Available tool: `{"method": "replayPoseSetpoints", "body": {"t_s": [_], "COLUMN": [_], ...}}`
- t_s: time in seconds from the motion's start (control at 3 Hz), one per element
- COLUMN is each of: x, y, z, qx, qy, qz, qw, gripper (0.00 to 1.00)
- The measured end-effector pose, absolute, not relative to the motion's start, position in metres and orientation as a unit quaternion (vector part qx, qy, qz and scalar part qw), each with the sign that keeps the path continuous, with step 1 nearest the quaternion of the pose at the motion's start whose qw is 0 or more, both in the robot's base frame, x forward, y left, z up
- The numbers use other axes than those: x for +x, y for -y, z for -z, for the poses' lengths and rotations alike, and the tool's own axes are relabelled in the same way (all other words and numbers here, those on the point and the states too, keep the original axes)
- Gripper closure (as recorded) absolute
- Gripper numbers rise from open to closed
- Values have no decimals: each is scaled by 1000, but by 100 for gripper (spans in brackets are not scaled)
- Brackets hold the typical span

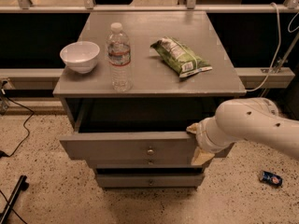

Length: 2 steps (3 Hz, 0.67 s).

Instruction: Open top drawer

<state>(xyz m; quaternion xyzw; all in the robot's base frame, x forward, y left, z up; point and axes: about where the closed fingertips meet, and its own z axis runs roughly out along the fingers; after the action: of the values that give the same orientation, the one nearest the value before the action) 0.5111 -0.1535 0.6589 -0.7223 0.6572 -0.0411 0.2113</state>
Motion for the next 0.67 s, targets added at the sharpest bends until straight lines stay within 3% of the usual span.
{"method": "replayPoseSetpoints", "body": {"t_s": [0.67], "x": [520], "y": [153], "z": [-644], "qx": [-723], "qy": [-660], "qz": [17], "qw": [201], "gripper": [25]}}
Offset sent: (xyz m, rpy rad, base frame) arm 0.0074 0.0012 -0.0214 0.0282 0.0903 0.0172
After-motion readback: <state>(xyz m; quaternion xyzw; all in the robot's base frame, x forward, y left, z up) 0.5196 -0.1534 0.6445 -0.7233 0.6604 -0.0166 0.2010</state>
